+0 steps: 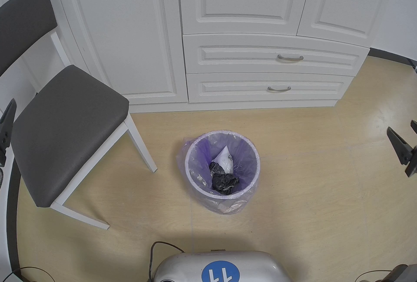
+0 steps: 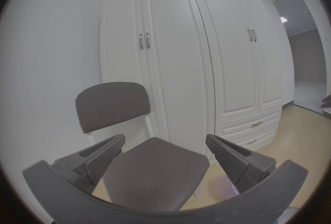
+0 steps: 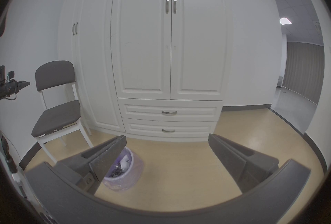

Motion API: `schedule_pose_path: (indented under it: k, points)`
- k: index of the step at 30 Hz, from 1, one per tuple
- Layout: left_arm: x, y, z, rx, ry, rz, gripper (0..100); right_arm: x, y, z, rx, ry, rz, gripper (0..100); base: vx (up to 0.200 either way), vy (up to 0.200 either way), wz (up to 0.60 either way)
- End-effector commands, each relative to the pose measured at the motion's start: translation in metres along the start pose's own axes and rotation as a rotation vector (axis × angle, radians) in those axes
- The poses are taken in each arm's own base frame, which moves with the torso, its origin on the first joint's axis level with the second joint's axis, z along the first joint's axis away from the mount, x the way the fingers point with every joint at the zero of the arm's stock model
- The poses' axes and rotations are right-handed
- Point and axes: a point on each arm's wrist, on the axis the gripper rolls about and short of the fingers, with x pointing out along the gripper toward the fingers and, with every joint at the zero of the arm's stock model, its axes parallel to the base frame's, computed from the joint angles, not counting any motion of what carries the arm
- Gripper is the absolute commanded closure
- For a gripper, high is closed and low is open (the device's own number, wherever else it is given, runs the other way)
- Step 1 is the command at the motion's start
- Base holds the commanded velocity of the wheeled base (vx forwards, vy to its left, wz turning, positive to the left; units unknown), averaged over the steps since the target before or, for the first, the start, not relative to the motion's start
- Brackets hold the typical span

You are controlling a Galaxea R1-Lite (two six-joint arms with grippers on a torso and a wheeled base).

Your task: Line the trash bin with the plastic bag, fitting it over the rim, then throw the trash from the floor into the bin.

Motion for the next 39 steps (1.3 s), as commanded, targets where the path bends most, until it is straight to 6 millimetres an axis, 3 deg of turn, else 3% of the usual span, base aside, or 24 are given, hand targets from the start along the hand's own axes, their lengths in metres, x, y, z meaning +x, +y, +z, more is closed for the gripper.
schedule_pose_path:
  k: [1, 6, 13, 17, 24, 39]
  points:
    - [-0.062, 0.031, 0.02, 0.011, -0.092, 0.143, 0, -0.098, -0.011, 0.044, 0.013, -0.218, -0.095, 0, 0.0, 0.0, 0.0]
    - [-0.117, 0.044, 0.011, 0.033, -0.035, 0.143, 0, -0.151, -0.012, 0.042, 0.018, -0.308, -0.129, 0, 0.0, 0.0, 0.0]
    - [-0.157, 0.056, 0.022, -0.043, -0.012, 0.138, 0, -0.183, -0.011, 0.026, 0.03, -0.301, -0.21, 0, 0.0, 0.0, 0.0]
    - [-0.167, 0.056, 0.034, -0.061, -0.025, 0.176, 0, -0.191, -0.007, 0.014, 0.028, -0.308, -0.252, 0, 0.0, 0.0, 0.0]
    - [-0.177, 0.053, 0.029, -0.04, 0.005, 0.21, 0, -0.19, -0.004, -0.007, 0.023, -0.293, -0.26, 0, 0.0, 0.0, 0.0]
    - [-0.18, 0.048, 0.0, -0.012, 0.074, 0.169, 0, -0.191, -0.003, -0.003, 0.074, -0.329, -0.219, 0, 0.0, 0.0, 0.0]
